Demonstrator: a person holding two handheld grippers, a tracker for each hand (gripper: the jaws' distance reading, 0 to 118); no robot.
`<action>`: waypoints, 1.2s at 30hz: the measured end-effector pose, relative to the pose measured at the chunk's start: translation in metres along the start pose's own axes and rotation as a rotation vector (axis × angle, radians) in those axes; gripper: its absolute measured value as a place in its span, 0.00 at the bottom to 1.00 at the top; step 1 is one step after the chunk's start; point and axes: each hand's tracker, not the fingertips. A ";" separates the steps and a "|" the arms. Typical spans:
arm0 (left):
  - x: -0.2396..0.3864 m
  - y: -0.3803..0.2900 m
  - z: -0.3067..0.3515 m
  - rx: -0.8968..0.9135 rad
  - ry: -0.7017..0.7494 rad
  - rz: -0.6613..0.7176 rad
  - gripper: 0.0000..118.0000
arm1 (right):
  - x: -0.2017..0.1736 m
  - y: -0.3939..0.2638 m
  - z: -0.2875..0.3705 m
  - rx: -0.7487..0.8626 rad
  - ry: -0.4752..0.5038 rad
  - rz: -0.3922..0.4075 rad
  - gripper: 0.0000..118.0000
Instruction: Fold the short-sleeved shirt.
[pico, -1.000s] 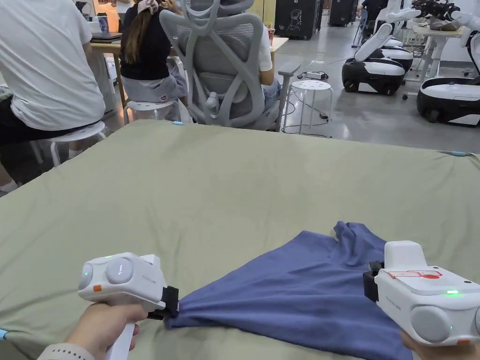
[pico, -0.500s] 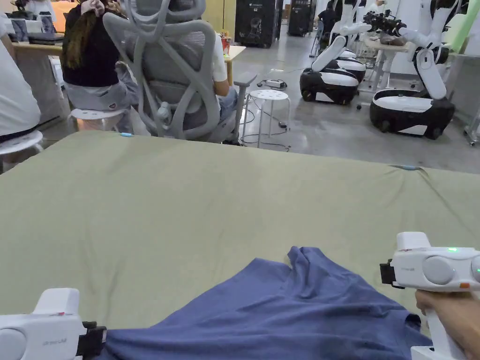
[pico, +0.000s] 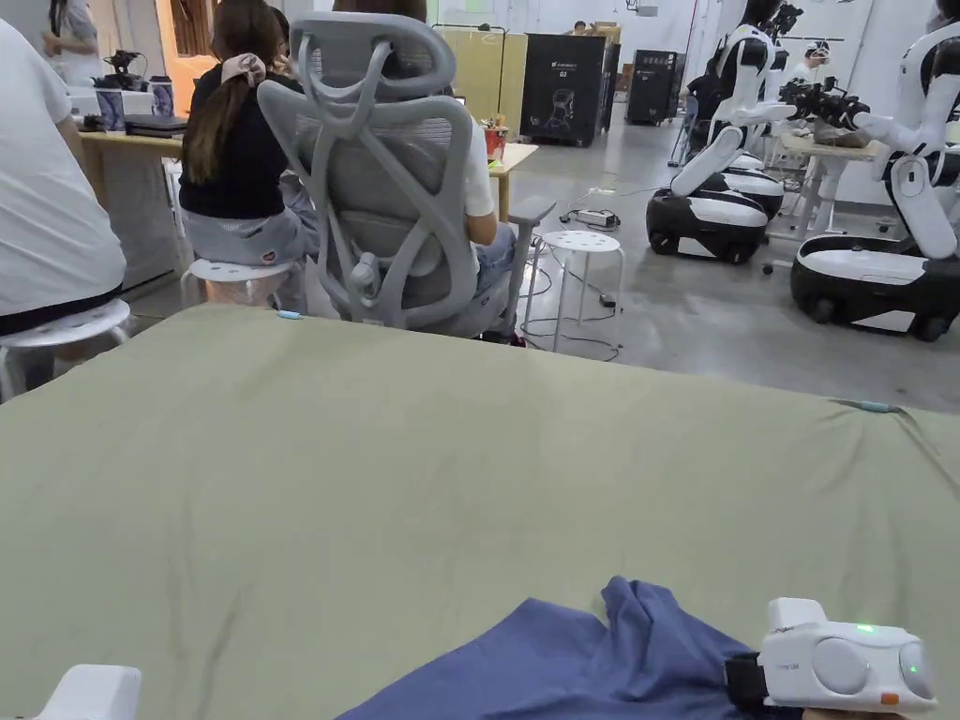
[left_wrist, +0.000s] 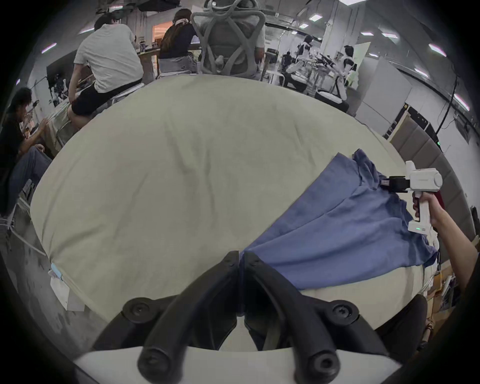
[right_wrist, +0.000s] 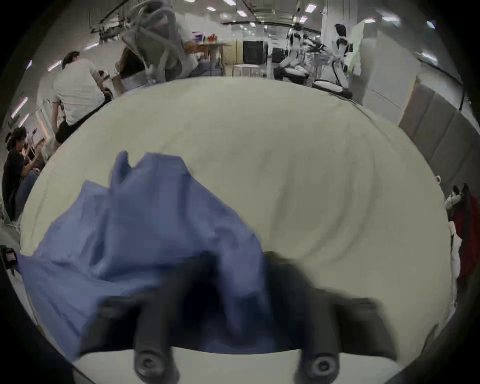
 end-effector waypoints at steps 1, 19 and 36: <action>0.001 0.001 -0.001 0.001 0.001 -0.005 0.00 | 0.000 0.000 0.008 0.009 0.026 -0.006 0.01; 0.101 0.191 0.023 0.343 0.144 -0.246 0.00 | 0.008 0.093 0.287 0.546 -0.289 0.136 0.01; 0.199 0.404 0.151 0.855 0.270 -0.207 0.00 | 0.049 0.237 0.448 0.947 -0.400 0.006 0.01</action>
